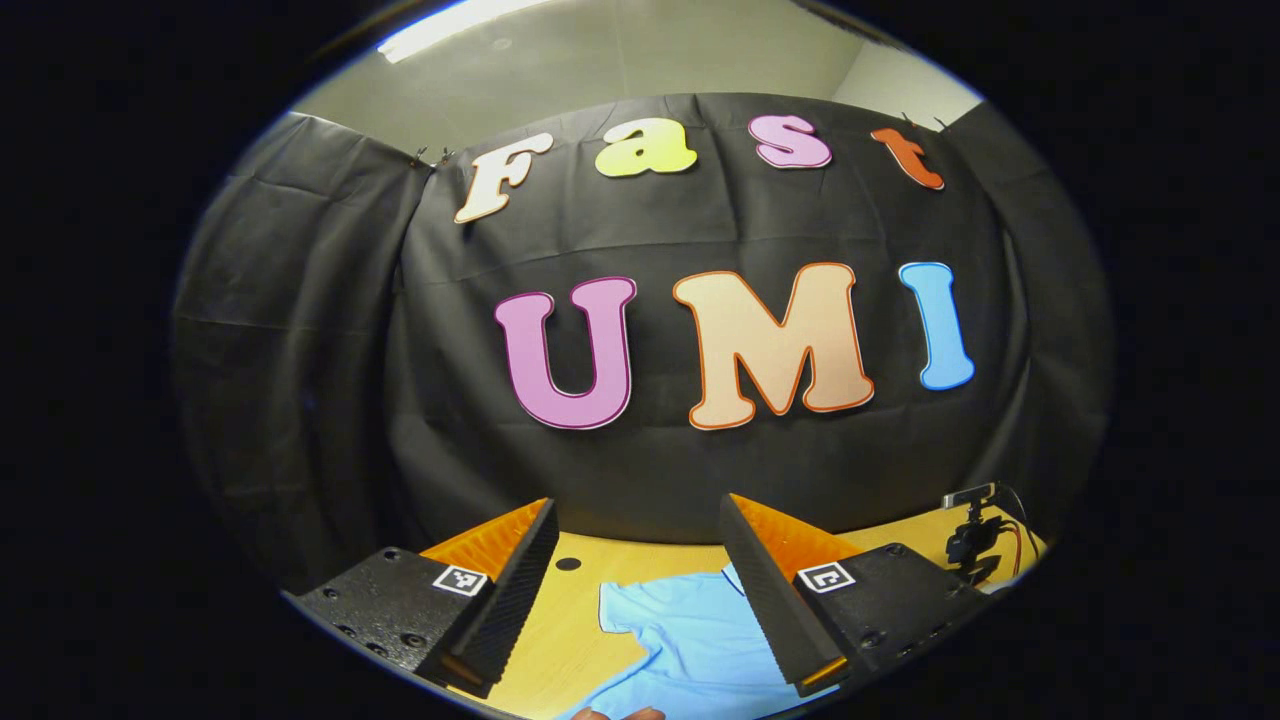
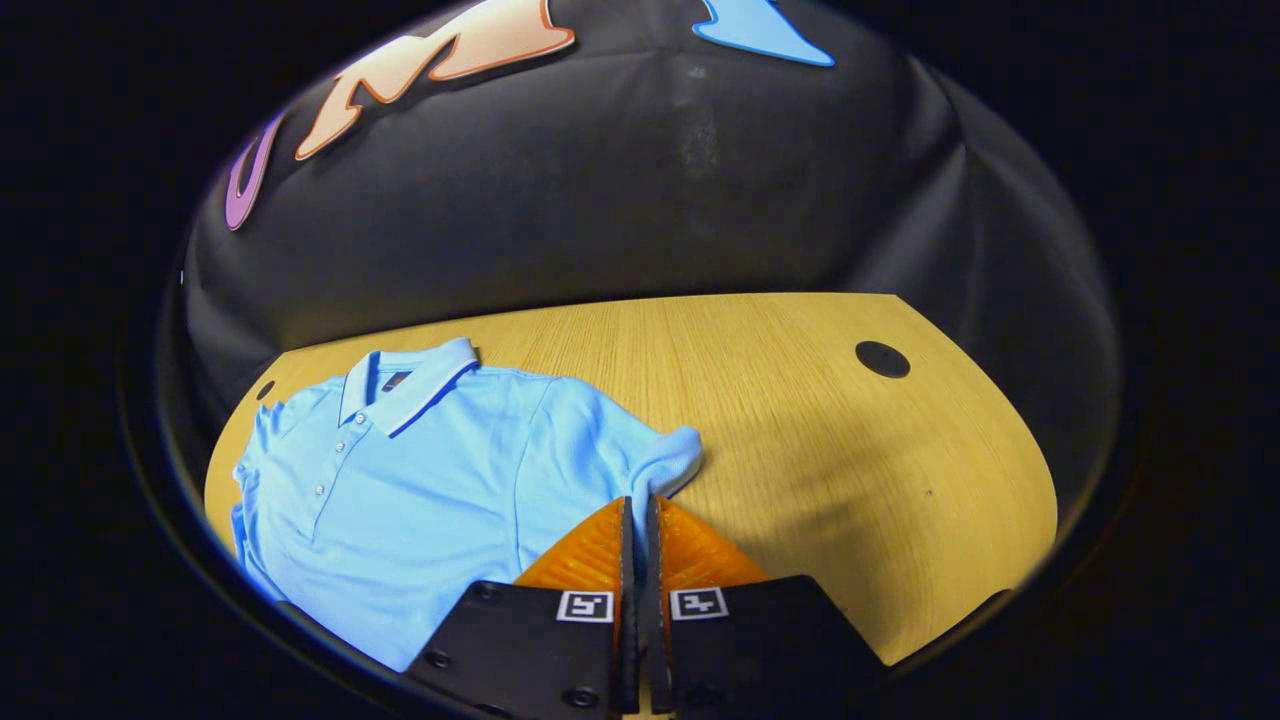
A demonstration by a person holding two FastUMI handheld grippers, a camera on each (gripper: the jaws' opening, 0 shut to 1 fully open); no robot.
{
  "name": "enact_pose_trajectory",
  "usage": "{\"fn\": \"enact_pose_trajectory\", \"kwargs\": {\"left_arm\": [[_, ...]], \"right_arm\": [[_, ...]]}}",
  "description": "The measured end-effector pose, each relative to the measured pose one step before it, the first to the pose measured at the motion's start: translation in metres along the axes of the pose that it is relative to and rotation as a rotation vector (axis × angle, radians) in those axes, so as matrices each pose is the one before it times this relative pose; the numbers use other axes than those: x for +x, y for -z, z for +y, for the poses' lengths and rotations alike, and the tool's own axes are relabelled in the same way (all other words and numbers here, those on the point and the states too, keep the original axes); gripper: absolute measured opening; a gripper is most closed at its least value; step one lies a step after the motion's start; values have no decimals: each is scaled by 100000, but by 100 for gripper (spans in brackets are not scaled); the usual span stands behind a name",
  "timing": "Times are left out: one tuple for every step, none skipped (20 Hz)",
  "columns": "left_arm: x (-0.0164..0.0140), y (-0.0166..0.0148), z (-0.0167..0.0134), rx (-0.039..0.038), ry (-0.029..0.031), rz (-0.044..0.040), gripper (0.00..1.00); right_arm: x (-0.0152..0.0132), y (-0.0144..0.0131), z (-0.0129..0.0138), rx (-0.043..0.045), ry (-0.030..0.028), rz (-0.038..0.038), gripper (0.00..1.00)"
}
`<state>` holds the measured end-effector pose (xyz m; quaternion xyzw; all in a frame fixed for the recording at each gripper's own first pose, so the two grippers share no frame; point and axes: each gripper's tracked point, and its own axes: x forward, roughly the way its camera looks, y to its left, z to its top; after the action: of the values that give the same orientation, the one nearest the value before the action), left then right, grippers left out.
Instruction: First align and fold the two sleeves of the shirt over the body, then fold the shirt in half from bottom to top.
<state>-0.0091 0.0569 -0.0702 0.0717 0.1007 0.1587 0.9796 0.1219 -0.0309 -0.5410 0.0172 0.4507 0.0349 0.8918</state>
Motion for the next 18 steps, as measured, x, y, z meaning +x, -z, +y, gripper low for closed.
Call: {"fn": "enact_pose_trajectory", "kwargs": {"left_arm": [[-8, -84, -62, -584, -54, -839, 95], [-28, 444, -9, -838, 140, 551, 95], [120, 621, -47, -1037, 486, 1195, 95], [22, 624, 106, -726, 484, 1075, 95], [203, 449, 95, -267, 941, 320, 95], [155, 517, 104, 229, 1309, 863, 95], [243, 544, 107, 190, 1215, 1354, 95], [331, 367, 328, -342, 1169, 371, 95], [288, 28, 266, -755, 1188, 144, 95], [353, 290, 123, -493, 1590, 611, 95], [268, 223, 231, 307, 880, 719, 95], [142, 365, 491, 521, 794, 550, 95], [113, 3, 404, 212, 620, 105, 96], [40, 66, 493, -26, 410, 40, 95], [141, 150, 443, 16, 356, 418, 95], [175, 345, 546, 203, 207, 513, 95], [99, 218, 496, 224, 31, 508, 95], [129, 274, 716, 255, -78, 517, 95]], "right_arm": [[-134, 176, 348, 420, -247, 514, 6], [-110, -383, 157, -139, -199, -1477, 6], [-146, -554, 534, 581, -946, -1546, 6], [-404, -982, 631, 1054, -594, -2800, 6], [-108, -1170, 233, 72, 1119, -4329, 6], [-113, -949, 365, 1325, 823, -2731, 6], [-315, -212, 756, 2971, -48, -287, 6], [-103, -67, 482, 2619, 430, 599, 6], [67, 93, 323, 1955, 960, 186, 6], [-51, -84, 532, 1820, 700, -278, 6], [-36, 45, 851, 2056, -365, -23, 6], [-97, -149, 993, 2150, -989, -663, 6], [-75, 6, 1000, 1922, -1019, -403, 6], [31, 13, 968, 1488, -1151, -168, 6], [-29, 268, 996, 1279, -1155, -51, 6], [-52, 125, 1031, 1422, -1743, -41, 6], [38, 280, 1242, 1689, -2829, -478, 6], [-82, 156, 1448, 1706, -4026, -455, 6]]}}
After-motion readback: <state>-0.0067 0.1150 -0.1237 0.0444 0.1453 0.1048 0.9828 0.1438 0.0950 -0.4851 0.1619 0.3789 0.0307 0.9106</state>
